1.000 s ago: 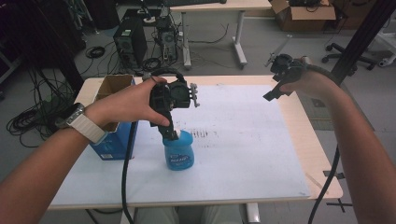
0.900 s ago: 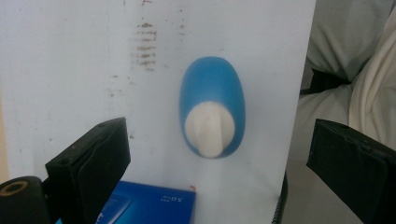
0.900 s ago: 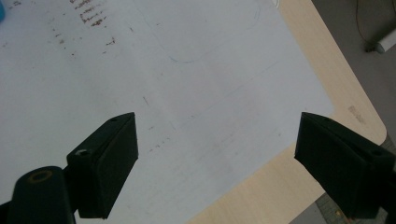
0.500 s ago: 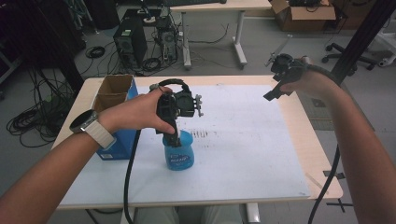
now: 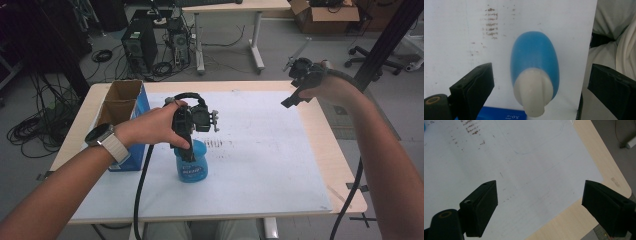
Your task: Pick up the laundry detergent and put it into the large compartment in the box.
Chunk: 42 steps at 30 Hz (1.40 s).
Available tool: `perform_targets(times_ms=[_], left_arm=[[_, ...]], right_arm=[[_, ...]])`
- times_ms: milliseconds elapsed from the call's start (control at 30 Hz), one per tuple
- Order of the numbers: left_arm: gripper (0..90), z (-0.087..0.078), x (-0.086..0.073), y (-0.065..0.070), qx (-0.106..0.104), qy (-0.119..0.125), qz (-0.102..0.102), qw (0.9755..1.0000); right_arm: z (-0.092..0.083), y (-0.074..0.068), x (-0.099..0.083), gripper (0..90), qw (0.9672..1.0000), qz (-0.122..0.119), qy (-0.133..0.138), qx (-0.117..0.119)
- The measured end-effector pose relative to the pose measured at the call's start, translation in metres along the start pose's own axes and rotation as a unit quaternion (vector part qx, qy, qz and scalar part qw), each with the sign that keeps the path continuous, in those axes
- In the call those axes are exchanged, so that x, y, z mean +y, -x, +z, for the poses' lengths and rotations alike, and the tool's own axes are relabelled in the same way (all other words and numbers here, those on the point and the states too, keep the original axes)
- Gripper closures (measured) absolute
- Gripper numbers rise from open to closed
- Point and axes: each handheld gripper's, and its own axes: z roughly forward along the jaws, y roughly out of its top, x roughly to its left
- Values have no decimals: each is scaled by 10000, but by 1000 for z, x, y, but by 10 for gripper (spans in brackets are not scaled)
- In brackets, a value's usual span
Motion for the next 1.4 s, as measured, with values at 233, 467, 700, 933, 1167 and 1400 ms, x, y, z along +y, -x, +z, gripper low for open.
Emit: perform_targets(times_ms=[233, 467, 700, 933, 1167, 1400], left_arm=[[71, 10, -2, -2, 13, -83, -7, 10000], [73, 20, -3, -3, -67, -101, -22, 9999], [73, 27, -4, -3, -80, -122, -22, 9999], [83, 33, -3, -3, -78, -165, 66, 9998], [111, 36, -5, -4, -106, -199, 60, 9997], [180, 37, -5, -6, -137, -181, 72, 9997]], right_arm=[[2, 1, 1, 131, 10000, 1, 10, 12], [3, 0, 1, 130, 10000, -10, 13, 21], [5, 1, -1, 130, 10000, 20, 28, 37], [5, 1, -2, 130, 10000, 29, 31, 35], [4, 1, -2, 131, 10000, 28, 33, 22], [5, 1, -2, 131, 10000, 17, 45, 13]])
